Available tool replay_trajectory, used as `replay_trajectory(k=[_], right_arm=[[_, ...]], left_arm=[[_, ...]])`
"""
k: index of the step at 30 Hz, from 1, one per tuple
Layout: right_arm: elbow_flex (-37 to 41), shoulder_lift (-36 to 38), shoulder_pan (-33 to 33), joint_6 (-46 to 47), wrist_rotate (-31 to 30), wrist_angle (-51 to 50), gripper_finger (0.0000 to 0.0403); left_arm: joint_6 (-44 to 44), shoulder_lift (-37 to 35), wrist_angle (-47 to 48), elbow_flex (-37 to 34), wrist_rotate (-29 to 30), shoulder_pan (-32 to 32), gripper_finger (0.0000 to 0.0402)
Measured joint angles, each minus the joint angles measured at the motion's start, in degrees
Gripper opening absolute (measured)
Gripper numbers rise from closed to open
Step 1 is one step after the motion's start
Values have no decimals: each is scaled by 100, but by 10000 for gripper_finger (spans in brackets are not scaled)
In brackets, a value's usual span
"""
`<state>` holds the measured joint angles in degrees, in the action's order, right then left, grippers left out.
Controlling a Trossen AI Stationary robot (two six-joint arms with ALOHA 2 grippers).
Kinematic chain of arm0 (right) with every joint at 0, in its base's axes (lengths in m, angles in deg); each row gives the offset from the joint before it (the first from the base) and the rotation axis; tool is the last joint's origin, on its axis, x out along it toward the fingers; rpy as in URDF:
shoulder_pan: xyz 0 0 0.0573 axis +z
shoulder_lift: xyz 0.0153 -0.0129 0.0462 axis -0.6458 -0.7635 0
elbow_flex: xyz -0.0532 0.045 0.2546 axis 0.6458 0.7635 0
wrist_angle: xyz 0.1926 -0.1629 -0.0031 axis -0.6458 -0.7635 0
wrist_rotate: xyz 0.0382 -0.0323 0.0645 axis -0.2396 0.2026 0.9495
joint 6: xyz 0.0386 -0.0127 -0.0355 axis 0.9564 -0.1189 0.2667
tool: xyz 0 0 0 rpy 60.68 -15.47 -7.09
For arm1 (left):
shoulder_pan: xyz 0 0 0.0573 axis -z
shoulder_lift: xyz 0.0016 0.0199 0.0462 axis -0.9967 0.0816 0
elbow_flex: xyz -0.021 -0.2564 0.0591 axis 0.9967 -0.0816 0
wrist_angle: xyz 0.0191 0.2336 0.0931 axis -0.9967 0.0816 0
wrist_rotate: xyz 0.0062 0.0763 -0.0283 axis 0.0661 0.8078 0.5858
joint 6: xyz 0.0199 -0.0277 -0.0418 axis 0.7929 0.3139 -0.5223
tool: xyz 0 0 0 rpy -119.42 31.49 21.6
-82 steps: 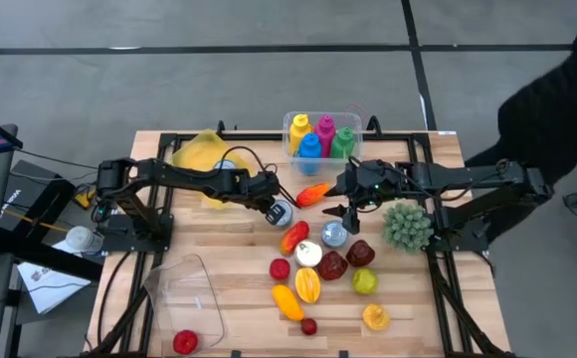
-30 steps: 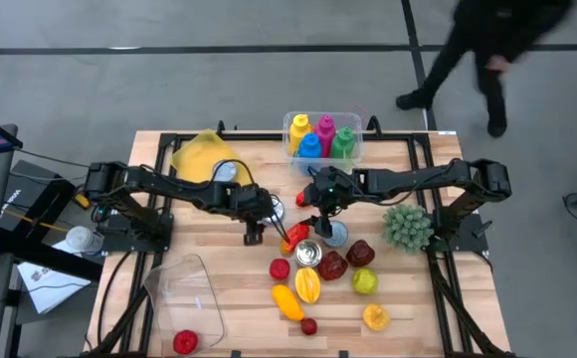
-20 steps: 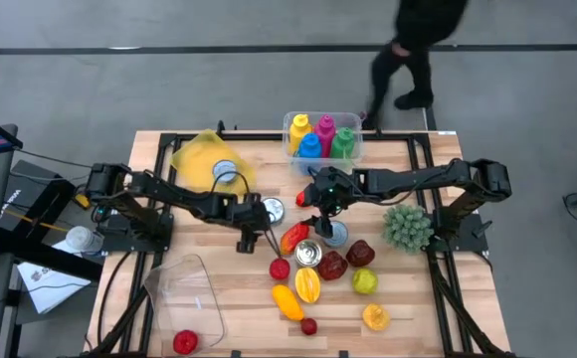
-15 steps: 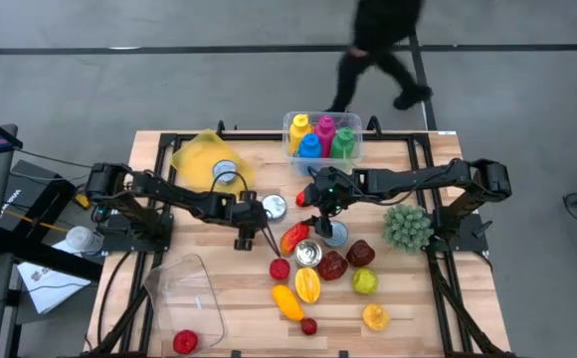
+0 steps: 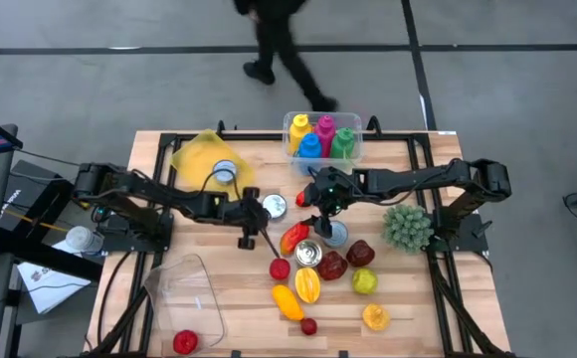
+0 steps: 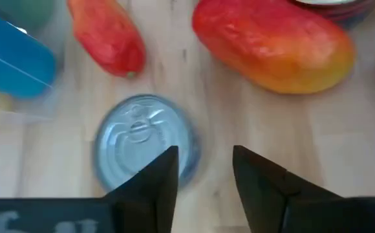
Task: Pick & Place Food Item
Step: Put the blue tuna can into the yellow bin
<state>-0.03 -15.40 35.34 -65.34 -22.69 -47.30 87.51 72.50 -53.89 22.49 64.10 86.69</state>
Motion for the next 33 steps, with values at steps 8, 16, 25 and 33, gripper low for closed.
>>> replay_trajectory(k=[8, 16, 25, 33], right_arm=[[2, 0, 0, 66, 0, -22, 277], [2, -2, 0, 102, 0, -71, 277], [2, -2, -2, 98, 0, -85, 277], [2, -2, -2, 85, 0, -87, 277]], left_arm=[[307, 625, -459, 9, -700, -660, 178], [763, 1115, -507, 39, -1245, -599, 128], [1050, 1127, -408, 31, -878, -275, 29], [447, 1193, -489, 25, -391, 11, 3]])
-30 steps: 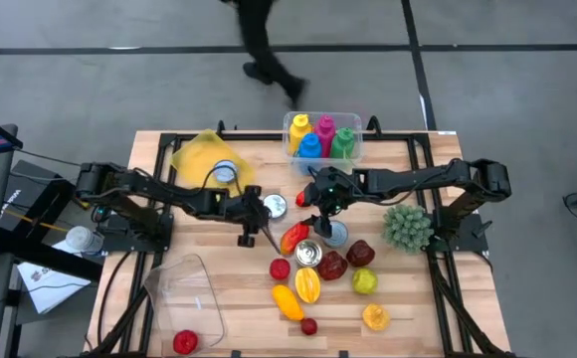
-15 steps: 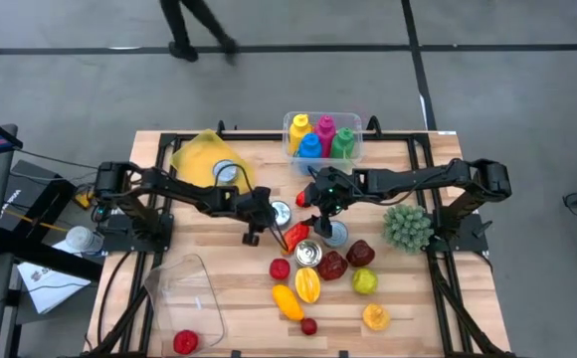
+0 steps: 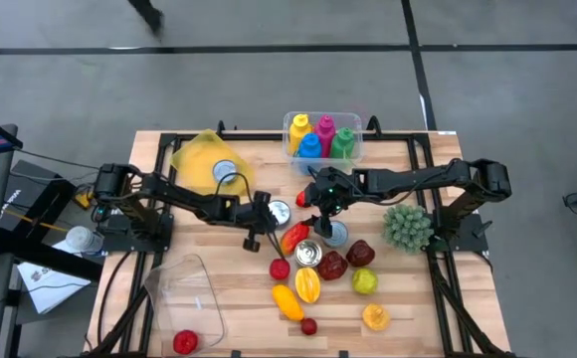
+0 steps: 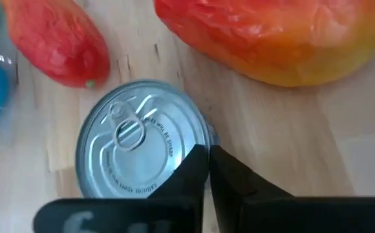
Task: Pick & Place Food Item
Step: Put the blue tuna can into the yellow bin
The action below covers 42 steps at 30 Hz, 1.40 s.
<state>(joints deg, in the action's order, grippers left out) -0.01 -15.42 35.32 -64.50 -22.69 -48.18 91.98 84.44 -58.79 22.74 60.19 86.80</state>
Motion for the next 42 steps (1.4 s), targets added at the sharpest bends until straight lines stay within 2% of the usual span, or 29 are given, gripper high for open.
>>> replay_trajectory(k=[5, 11, 22, 27, 32, 37, 42], right_arm=[[0, 0, 0, 0, -2, 4, 277], [0, 0, 0, -2, -2, 106, 277], [0, 0, 0, -28, -4, 123, 277], [0, 0, 16, -555, -9, 289, 277], [8, -251, 39, -1150, -13, 922, 277], [-4, -774, 40, -1344, -13, 1913, 277], [-84, -1306, 109, -1845, -15, 2388, 277]], left_arm=[[-944, -300, 150, -34, -99, 6, 0], [-1608, -611, 338, -64, -156, -38, 1], [-2267, -917, 200, -50, -73, -66, 1], [-2308, -1013, 178, -44, -141, -70, 1], [-2464, -1020, 170, -40, -275, -102, 0], [-2572, -1024, 118, -33, -321, -203, 0], [-2614, -1029, 71, -31, -396, -312, 0]])
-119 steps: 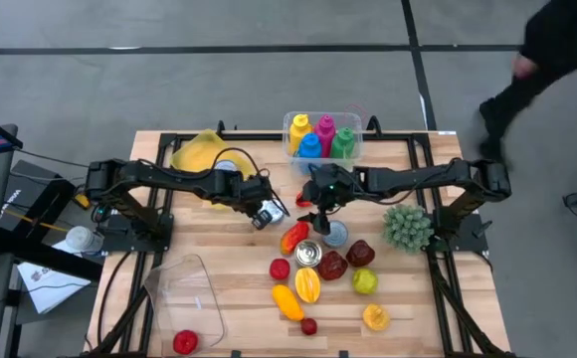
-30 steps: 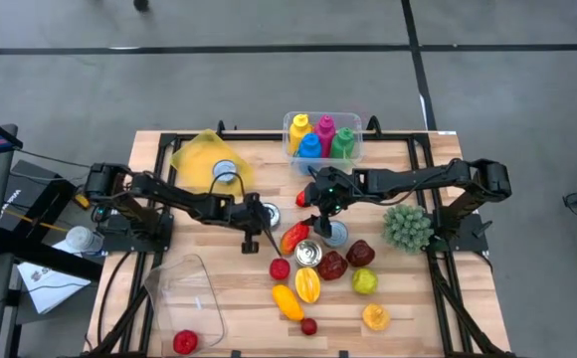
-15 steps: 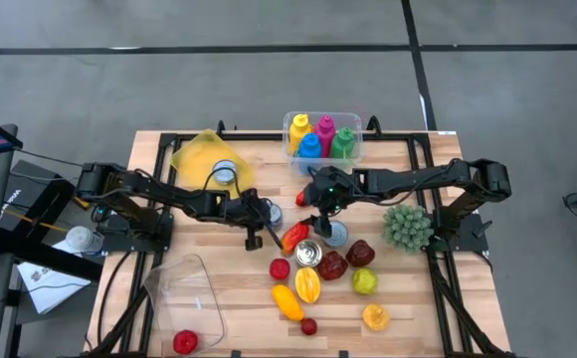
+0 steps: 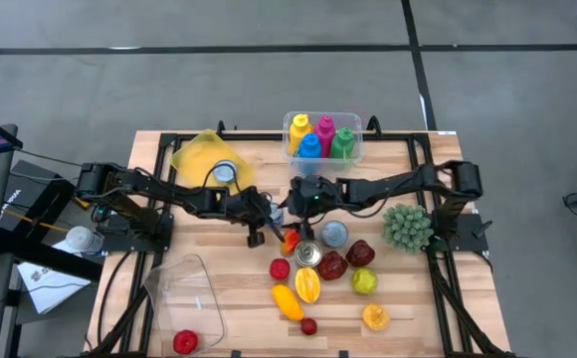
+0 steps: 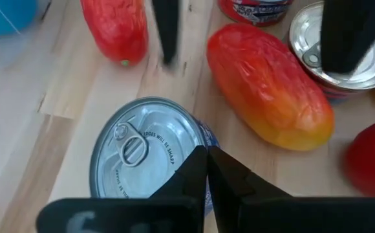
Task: Pick & Place Food Item
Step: Put the blue tuna can into the yellow bin
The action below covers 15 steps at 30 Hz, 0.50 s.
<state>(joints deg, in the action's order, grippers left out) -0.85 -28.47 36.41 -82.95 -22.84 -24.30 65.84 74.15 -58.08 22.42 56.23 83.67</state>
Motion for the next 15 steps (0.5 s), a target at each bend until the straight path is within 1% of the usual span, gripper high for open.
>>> replay_trajectory(k=[4, 8, 11, 15], right_arm=[[-169, -365, 6, -152, -160, -8, 277], [-193, -418, 27, -500, -560, -30, 277], [-200, -415, 44, -897, -871, -3, 277], [-200, -415, 44, -1250, -748, -18, 277]], left_arm=[[-105, -2, -19, 0, -82, -79, 0], [-114, -4, -44, 2, -229, -140, 0], [-127, -7, -51, 2, -232, -140, 0], [-150, -9, -58, 2, -232, -140, 0]])
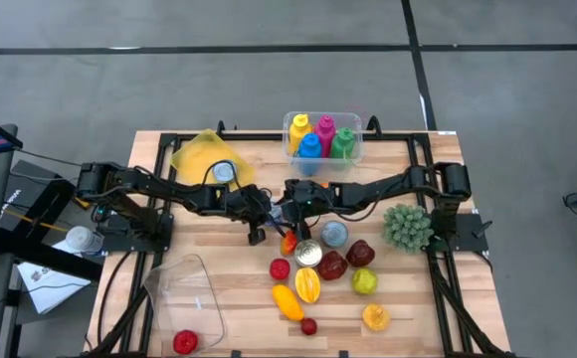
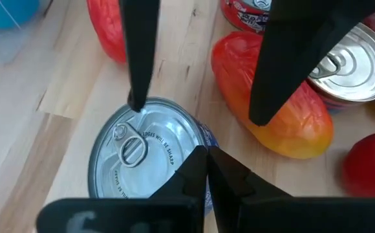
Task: Pick & Place Food Item
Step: Put the blue tuna can into the yellow bin
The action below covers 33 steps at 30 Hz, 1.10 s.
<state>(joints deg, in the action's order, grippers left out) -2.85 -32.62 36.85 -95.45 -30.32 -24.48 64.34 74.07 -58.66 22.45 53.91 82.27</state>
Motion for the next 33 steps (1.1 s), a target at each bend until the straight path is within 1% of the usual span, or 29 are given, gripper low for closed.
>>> replay_trajectory(k=[3, 6, 8, 11, 15, 18, 21, 24, 27, 29, 30, 32, 33], right_arm=[[-2, -60, 38, -109, -16, -31, 278], [19, -173, 48, -107, -95, -89, 287], [-16, -261, 48, -107, -235, 129, 300], [-8, -374, 41, -106, -453, 103, 326], [-44, -380, 37, -107, -456, 152, 354], [-41, -427, 44, -81, -426, 198, 347], [-116, -456, 39, -87, -162, 203, 307], [-254, -641, 40, -31, -20, -199, 247], [-542, -846, 62, -33, 43, -620, 165], [-696, -994, 79, -41, 265, -757, 104], [-754, -1034, 81, -39, 395, -803, 76], [-906, -1103, 103, 24, 460, -1014, 26], [-973, -1115, 110, 59, 467, -1091, 13]], left_arm=[[-16, -64, -5, 1, 0, -4, 0], [-84, -162, 32, 4, -2, -18, 0], [-104, -215, -42, 9, -13, -31, 0], [-122, -316, -64, 7, -9, -31, 0], [-215, -391, -75, 7, -4, -31, 0], [-277, -391, -159, 8, -7, -31, 0], [-281, -389, -247, 8, -4, -31, 0], [-283, -389, -314, 7, 26, -31, 0], [-296, -389, -355, 7, 50, -31, 0], [-338, -392, -275, 8, 52, -31, 0], [-392, -442, -99, 8, 52, -31, 0], [-540, -612, 414, 6, 79, -20, 0], [-605, -748, 757, 10, 164, -20, 0]])
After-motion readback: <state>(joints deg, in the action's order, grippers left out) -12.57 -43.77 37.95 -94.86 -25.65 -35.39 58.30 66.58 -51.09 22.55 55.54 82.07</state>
